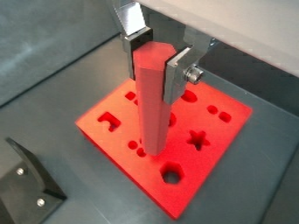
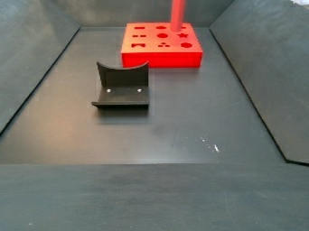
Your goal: Insert the hexagon object.
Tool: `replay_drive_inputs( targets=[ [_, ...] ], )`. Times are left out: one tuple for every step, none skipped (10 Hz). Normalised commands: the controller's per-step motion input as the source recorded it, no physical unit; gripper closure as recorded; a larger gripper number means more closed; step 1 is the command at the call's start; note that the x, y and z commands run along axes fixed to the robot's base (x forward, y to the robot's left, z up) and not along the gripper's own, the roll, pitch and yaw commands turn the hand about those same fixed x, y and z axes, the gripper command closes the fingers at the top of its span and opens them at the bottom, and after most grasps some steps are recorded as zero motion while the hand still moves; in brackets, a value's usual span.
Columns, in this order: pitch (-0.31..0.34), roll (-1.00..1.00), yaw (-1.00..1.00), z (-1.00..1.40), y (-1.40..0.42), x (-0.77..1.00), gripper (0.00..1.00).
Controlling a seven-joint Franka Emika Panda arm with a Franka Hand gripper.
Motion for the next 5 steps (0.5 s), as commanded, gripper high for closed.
replay_drive_inputs(
  targets=[
    [-0.133, 0.04, 0.00, -0.24, 0.00, -0.31, 1.00],
    [-0.090, 0.01, 0.00, -0.20, 0.00, -0.22, 1.00],
    [-0.049, 0.03, 0.00, -0.20, 0.00, -0.14, 1.00],
    [-0.020, 0.01, 0.00, -0.22, 0.00, -0.02, 1.00],
    [-0.011, 0.02, 0.00, -0.23, 0.00, 0.00, 1.00]
  ],
)
